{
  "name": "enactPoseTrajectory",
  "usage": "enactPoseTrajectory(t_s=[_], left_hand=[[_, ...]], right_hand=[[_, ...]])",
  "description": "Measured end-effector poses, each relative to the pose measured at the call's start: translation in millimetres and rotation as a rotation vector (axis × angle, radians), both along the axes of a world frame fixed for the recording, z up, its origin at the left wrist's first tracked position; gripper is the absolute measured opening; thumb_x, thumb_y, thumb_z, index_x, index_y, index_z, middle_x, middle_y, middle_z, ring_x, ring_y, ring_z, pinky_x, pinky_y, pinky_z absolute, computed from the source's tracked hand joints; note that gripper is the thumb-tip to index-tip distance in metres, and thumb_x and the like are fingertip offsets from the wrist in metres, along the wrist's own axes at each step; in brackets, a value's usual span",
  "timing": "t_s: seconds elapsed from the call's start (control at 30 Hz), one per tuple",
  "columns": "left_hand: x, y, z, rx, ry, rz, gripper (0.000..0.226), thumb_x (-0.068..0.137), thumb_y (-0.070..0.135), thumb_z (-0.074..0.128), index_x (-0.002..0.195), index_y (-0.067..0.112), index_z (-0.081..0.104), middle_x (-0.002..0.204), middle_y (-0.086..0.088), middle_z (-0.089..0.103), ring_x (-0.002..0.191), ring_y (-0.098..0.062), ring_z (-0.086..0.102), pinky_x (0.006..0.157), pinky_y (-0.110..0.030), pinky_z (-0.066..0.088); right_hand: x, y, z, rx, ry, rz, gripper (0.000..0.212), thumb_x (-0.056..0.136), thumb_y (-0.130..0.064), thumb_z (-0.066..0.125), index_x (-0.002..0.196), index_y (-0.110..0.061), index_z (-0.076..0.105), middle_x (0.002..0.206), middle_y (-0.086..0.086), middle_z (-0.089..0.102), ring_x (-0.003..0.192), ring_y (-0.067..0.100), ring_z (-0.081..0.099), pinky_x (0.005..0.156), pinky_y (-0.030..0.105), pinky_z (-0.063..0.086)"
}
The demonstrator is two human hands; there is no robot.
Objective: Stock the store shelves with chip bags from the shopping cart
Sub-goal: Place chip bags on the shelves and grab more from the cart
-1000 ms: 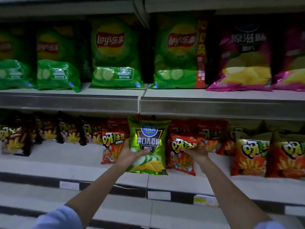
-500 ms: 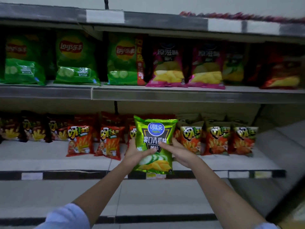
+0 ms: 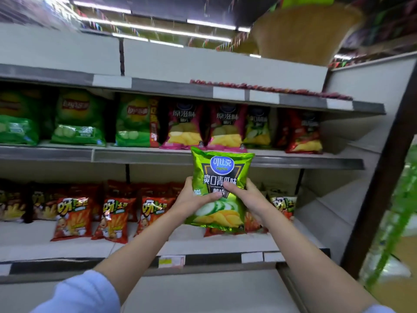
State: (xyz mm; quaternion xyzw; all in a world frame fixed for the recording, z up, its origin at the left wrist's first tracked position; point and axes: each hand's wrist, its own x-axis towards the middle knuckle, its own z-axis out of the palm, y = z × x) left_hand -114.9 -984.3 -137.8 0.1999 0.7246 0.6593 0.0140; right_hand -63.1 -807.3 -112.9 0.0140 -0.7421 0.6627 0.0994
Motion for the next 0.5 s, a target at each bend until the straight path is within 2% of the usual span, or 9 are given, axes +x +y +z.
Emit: enactPoseTrajectory(t_s=[0.07,0.1,0.17,0.2,0.3,0.4,0.43,0.5], left_hand=[[1.7,12.4,19.7,-0.005,0.046,-0.031,0.087,0.054,0.040,0.093,0.122,0.013,0.046,0.112,-0.002,0.067,0.098,-0.011,0.067,0.084,-0.029,0.055],[2.0,18.6,28.4,-0.002,0.072,-0.044,0.084,0.052,0.041,0.093,0.120,0.014,0.051,0.110,-0.002,0.070,0.097,-0.010,0.068,0.085,-0.030,0.056],[9.3,34.2,47.7,0.006,0.135,-0.081,0.056,0.063,0.024,0.090,0.109,0.020,0.058,0.099,0.004,0.073,0.090,-0.003,0.069,0.080,-0.023,0.055],[8.9,42.0,54.1,0.014,0.158,-0.117,0.051,0.066,0.018,0.088,0.109,0.020,0.060,0.098,0.004,0.074,0.091,-0.005,0.069,0.080,-0.023,0.054],[14.3,65.8,74.0,0.019,0.170,-0.188,0.078,0.059,0.035,0.090,0.125,0.015,0.054,0.111,-0.001,0.071,0.102,-0.015,0.068,0.090,-0.034,0.054],[15.4,87.8,86.8,0.024,0.138,-0.231,0.084,0.055,0.045,0.088,0.125,0.015,0.055,0.111,-0.002,0.072,0.101,-0.018,0.069,0.092,-0.039,0.054],[15.6,95.5,90.0,0.029,0.115,-0.232,0.087,0.053,0.047,0.088,0.126,0.014,0.054,0.111,-0.003,0.072,0.099,-0.019,0.070,0.092,-0.040,0.054],[14.6,109.8,94.5,0.059,0.052,-0.221,0.086,0.056,0.046,0.088,0.126,0.013,0.049,0.111,-0.005,0.070,0.097,-0.020,0.070,0.091,-0.040,0.054]], right_hand=[[7.1,10.6,18.2,0.001,0.041,-0.007,0.039,0.083,-0.024,0.072,0.119,-0.023,0.055,0.113,0.000,0.069,0.097,0.015,0.068,0.086,0.031,0.055],[10.4,16.3,26.4,0.009,0.057,-0.010,0.039,0.084,-0.024,0.072,0.120,-0.021,0.056,0.112,0.000,0.070,0.096,0.014,0.069,0.083,0.029,0.055],[18.7,30.9,42.2,0.013,0.080,-0.020,0.042,0.083,-0.027,0.072,0.121,-0.021,0.057,0.112,-0.001,0.071,0.096,0.015,0.069,0.082,0.030,0.056],[21.4,38.6,48.7,0.009,0.085,-0.025,0.045,0.081,-0.030,0.074,0.122,-0.021,0.057,0.111,0.000,0.071,0.097,0.016,0.070,0.084,0.033,0.056],[30.4,61.7,67.5,0.020,0.086,-0.058,0.061,0.070,-0.042,0.078,0.123,-0.022,0.056,0.112,0.001,0.071,0.099,0.019,0.070,0.088,0.039,0.056],[34.0,82.6,80.6,0.030,0.061,-0.092,0.080,0.055,-0.054,0.087,0.122,-0.022,0.058,0.111,0.003,0.072,0.099,0.023,0.070,0.092,0.045,0.054],[33.7,90.1,84.0,0.033,0.052,-0.103,0.080,0.055,-0.054,0.086,0.122,-0.022,0.059,0.110,0.003,0.072,0.099,0.024,0.070,0.093,0.047,0.054],[33.2,101.5,91.3,0.050,0.044,-0.127,0.065,0.067,-0.047,0.082,0.121,-0.020,0.060,0.109,0.005,0.073,0.098,0.025,0.070,0.093,0.046,0.054]])
